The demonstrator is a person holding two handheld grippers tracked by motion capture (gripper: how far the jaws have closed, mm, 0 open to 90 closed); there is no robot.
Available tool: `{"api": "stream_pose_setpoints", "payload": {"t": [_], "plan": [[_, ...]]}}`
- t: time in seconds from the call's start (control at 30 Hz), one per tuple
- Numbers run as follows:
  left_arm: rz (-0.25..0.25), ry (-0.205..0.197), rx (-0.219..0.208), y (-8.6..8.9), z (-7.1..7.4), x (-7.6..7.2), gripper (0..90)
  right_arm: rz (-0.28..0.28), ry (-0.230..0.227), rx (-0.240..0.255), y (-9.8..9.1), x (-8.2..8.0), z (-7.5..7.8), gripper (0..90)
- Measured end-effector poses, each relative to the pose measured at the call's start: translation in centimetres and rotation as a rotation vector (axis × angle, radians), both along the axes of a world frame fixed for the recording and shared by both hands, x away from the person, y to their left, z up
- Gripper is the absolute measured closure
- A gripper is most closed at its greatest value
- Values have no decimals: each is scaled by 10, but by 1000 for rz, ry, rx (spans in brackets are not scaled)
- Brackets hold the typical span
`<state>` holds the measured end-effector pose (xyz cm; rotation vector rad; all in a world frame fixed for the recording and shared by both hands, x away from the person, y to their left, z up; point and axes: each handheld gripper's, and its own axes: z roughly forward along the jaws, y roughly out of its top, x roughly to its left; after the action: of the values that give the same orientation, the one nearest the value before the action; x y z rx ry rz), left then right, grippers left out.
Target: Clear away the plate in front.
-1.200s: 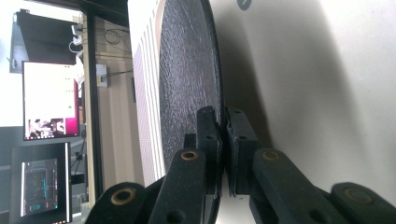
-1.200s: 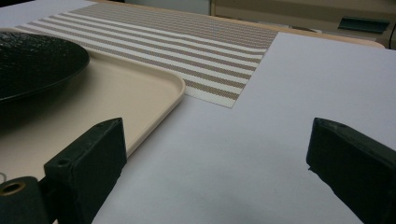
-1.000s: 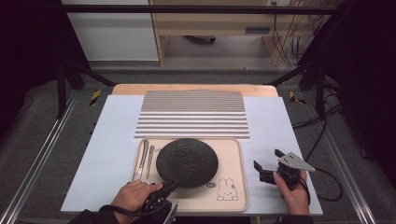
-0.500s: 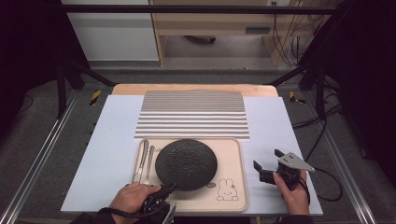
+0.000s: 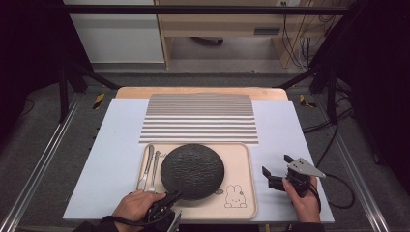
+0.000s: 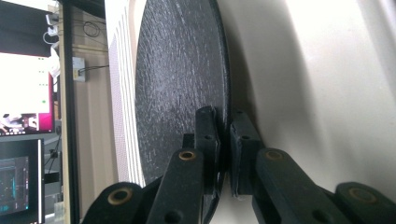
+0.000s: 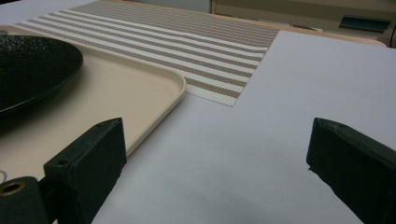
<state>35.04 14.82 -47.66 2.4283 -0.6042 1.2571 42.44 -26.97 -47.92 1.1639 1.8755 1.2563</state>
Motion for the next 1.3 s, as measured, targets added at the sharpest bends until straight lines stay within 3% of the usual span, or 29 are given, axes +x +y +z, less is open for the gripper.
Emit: {"api": "stream_pose_setpoints", "payload": {"t": [0.07, 0.13, 0.27, 1.3], "plan": [[-2, 18, -2, 0, -2, 1, 831, 0, 1, -1, 0, 0, 0, 51], [-3, 19, 21, 0, -2, 1, 823, 0, 1, -1, 0, 0, 0, 51], [0, 19, 27, 0, -4, 0, 817, 1, 3, 0, 0, 0, 0, 51], [6, 44, 27, 4, -8, -1, 802, 4, 4, -5, 1, 1, -1, 50]]}}
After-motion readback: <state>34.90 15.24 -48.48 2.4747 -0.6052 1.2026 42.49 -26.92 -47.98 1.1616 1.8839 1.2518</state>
